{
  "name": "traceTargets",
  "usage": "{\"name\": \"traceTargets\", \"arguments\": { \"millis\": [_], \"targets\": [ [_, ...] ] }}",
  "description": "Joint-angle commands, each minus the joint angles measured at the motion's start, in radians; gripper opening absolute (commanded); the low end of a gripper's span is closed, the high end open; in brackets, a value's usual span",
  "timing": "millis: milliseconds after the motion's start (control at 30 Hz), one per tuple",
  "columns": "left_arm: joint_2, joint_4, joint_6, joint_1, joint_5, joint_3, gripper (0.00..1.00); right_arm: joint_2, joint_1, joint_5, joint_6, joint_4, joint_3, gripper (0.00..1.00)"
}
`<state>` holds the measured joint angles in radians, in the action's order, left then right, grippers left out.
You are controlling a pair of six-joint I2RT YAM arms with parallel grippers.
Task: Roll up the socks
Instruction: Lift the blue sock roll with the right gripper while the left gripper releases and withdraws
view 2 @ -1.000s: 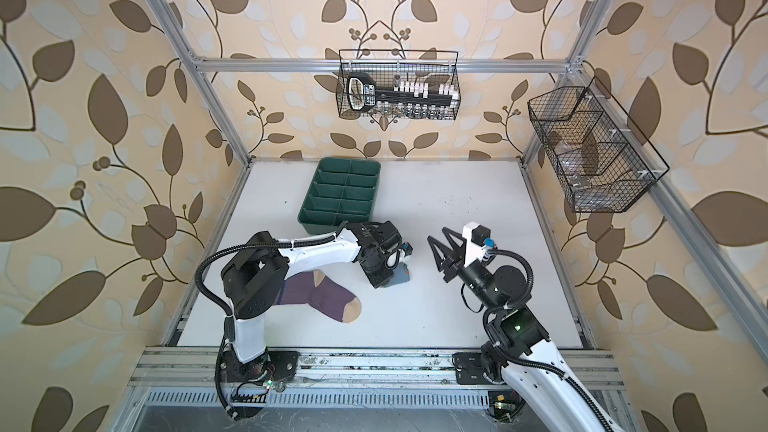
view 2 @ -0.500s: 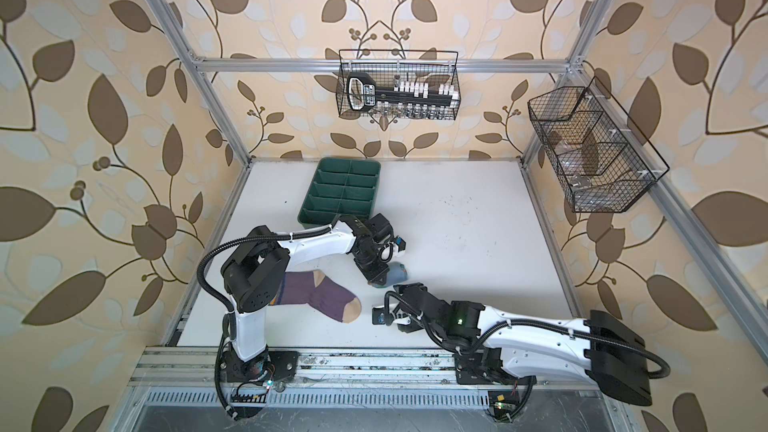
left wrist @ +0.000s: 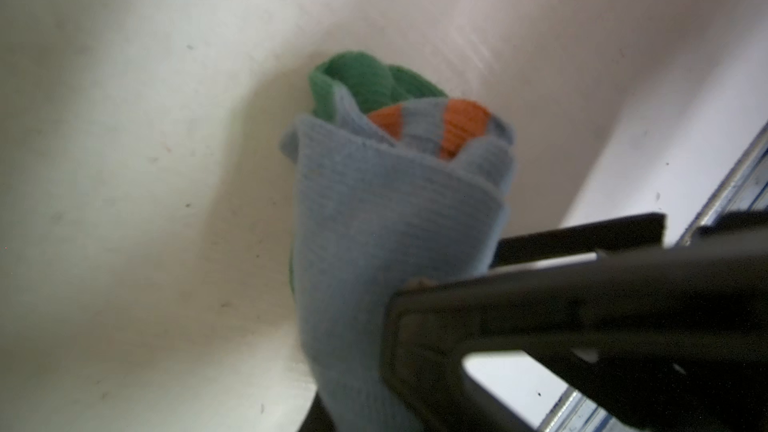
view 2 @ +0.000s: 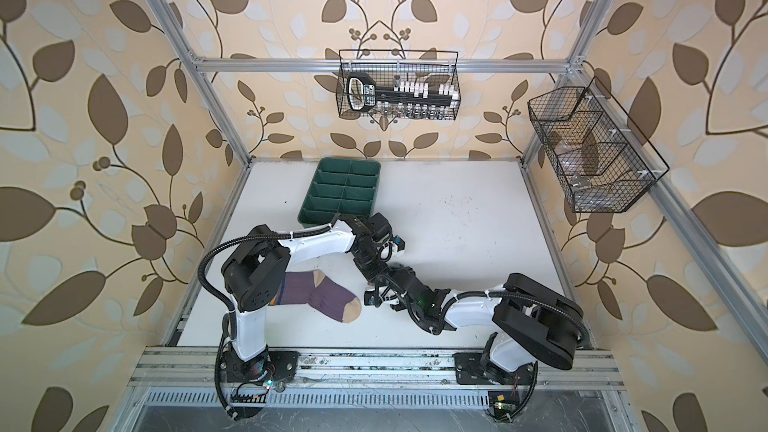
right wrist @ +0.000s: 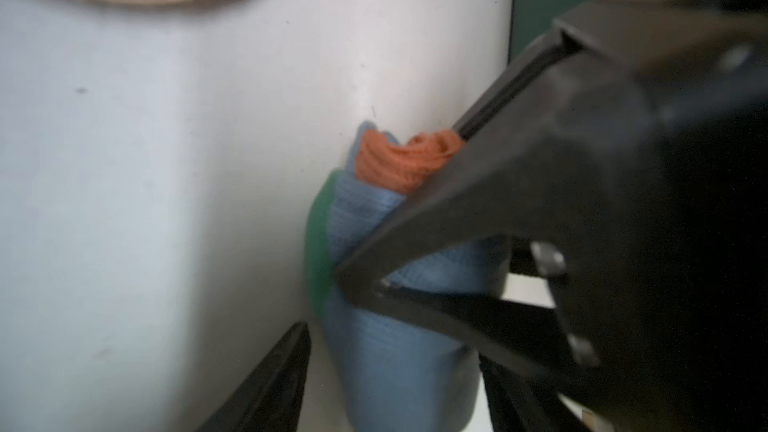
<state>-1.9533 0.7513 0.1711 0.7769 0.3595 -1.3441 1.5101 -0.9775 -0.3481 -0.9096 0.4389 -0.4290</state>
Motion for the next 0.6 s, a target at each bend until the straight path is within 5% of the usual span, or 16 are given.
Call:
{"name": "traceTargets", "arguments": {
  "millis": [0, 233, 333, 467, 567],
  "targets": [
    [-0.036, 0.110, 0.000, 0.001, 0.019, 0.022, 0.00, 0.065, 0.009, -0.002, -0.022, 0.047, -0.020, 0.55],
    [-0.045, 0.120, 0.001, 0.002, 0.045, 0.006, 0.00, 0.168, -0.017, -0.013, -0.028, -0.060, -0.059, 0.28],
    [-0.030, 0.111, -0.002, 0.002, 0.052, 0.012, 0.00, 0.154, -0.022, 0.002, -0.012, -0.115, -0.068, 0.04],
    [-0.006, 0.101, -0.024, 0.003, 0.038, 0.012, 0.31, 0.122, -0.020, 0.017, 0.004, -0.195, -0.072, 0.00],
    [0.067, 0.068, -0.059, 0.002, -0.012, 0.036, 0.45, 0.108, -0.017, 0.018, 0.027, -0.264, -0.078, 0.00]
  ]
}}
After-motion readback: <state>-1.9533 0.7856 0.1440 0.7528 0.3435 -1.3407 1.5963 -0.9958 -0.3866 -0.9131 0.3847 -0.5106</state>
